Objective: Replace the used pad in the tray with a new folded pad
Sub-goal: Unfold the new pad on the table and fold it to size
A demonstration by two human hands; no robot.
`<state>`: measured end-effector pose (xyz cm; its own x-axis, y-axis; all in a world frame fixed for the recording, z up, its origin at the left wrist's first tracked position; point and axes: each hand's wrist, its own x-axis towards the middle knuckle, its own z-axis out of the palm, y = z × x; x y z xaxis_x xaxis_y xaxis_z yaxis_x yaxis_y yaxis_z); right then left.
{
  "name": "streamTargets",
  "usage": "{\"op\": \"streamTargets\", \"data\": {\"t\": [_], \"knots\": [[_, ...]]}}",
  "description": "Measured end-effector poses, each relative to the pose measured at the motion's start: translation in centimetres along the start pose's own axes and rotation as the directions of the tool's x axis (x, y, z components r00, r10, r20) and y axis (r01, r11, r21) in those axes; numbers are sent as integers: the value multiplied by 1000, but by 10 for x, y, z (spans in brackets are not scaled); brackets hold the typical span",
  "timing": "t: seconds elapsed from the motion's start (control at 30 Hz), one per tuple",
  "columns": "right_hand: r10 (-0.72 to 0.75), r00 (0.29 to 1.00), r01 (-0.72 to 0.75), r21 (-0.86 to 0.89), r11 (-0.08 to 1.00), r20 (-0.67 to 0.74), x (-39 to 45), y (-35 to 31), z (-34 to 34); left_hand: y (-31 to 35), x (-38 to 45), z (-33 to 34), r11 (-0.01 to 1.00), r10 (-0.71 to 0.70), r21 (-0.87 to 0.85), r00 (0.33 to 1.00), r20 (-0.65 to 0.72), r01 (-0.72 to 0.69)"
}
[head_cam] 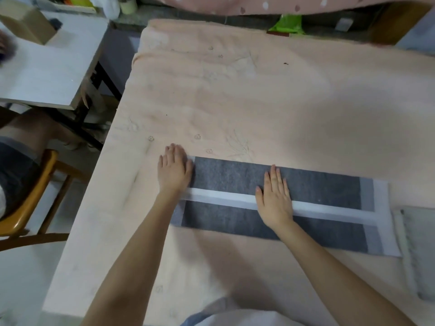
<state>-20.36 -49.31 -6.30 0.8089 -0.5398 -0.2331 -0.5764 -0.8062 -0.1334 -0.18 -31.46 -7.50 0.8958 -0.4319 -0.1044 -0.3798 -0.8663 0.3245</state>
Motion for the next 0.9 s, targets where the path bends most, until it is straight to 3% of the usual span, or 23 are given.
{"op": "streamTargets", "data": {"t": [0.13, 0.2, 0.27, 0.37, 0.53, 0.6, 0.73, 0.83, 0.9], "knots": [[-121, 986, 140, 183, 973, -110, -32, -40, -4, -7, -25, -15, 972, -206, -132, 976, -78, 195], [-194, 978, 207, 254, 945, -76, -44, -65, -3, -14, -24, -22, 938, -302, -184, 953, -15, 295], [-259, 966, 250, 303, 920, -9, -48, -91, -1, -21, -18, -28, 876, -381, -264, 915, 134, 404], [-310, 949, 276, 329, 903, 55, -45, -122, -3, -30, -11, -35, 818, -382, -319, 866, 322, 479], [-277, 947, 216, 318, 923, 163, -30, -140, -11, -31, -17, -42, 790, -315, -371, 843, 437, 487], [-230, 951, 135, 392, 910, 209, -25, -141, -15, -27, -21, -46, 769, -255, -433, 847, 467, 470], [-114, 939, -168, 722, 671, 325, -25, -142, -22, -5, -27, -59, 726, -135, -562, 883, 449, 397], [-74, 924, -302, 834, 462, 376, -26, -141, -27, 21, -32, -66, 735, -56, -587, 894, 444, 338], [-18, 930, -332, 862, 383, 367, -23, -136, -30, 38, -36, -66, 739, 6, -603, 892, 453, 301]]}}
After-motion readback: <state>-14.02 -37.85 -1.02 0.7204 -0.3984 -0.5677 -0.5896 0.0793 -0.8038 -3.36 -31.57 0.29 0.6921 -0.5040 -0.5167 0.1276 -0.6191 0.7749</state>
